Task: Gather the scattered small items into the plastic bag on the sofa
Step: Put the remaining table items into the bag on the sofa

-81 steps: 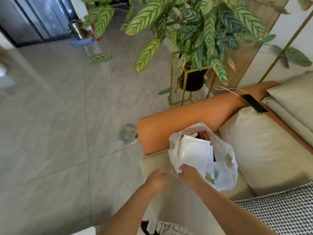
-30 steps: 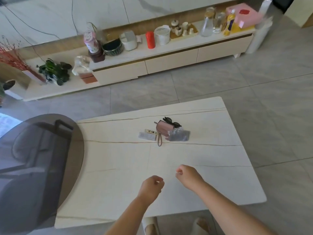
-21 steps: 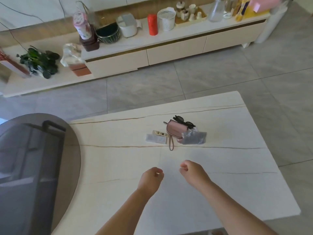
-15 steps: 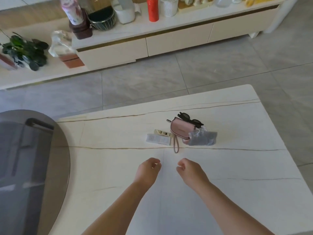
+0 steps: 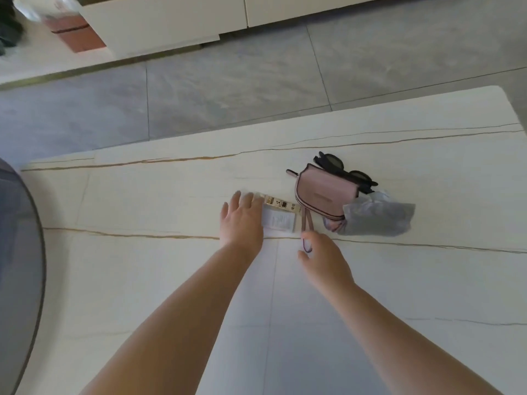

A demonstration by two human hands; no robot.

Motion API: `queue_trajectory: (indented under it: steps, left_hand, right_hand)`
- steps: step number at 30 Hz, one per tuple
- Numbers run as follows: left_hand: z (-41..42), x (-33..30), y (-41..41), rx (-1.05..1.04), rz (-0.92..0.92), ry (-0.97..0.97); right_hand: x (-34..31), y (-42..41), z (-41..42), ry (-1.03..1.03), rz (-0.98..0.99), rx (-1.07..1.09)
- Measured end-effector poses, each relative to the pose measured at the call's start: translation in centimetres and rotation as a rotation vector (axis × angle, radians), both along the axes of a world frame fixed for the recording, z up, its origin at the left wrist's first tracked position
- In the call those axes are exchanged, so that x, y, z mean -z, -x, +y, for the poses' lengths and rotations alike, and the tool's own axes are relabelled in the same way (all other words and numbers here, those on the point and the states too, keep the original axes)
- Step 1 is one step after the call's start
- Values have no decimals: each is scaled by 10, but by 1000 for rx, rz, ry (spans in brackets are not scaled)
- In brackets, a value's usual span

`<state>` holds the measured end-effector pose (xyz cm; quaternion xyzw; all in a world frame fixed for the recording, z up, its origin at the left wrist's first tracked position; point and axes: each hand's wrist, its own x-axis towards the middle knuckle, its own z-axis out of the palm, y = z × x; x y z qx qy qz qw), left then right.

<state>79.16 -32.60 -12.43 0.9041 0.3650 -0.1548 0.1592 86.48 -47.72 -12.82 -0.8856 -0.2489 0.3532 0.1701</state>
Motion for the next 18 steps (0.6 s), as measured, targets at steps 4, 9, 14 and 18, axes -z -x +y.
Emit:
queue_trajectory:
  steps: [4, 9, 14, 18]
  left_hand:
    - [3, 14, 9, -72, 113, 31]
    - [-10, 16, 42, -512, 244, 290]
    - [-10, 23, 51, -699, 168, 441]
    - [-6, 29, 50, -663, 200, 447]
  right_hand:
    - [10, -2, 3, -14, -58, 20]
    - [6, -5, 10, -30, -94, -6]
    - [6, -13, 53, -93, -131, -159]
    - [15, -20, 94, -140, -310, -398]
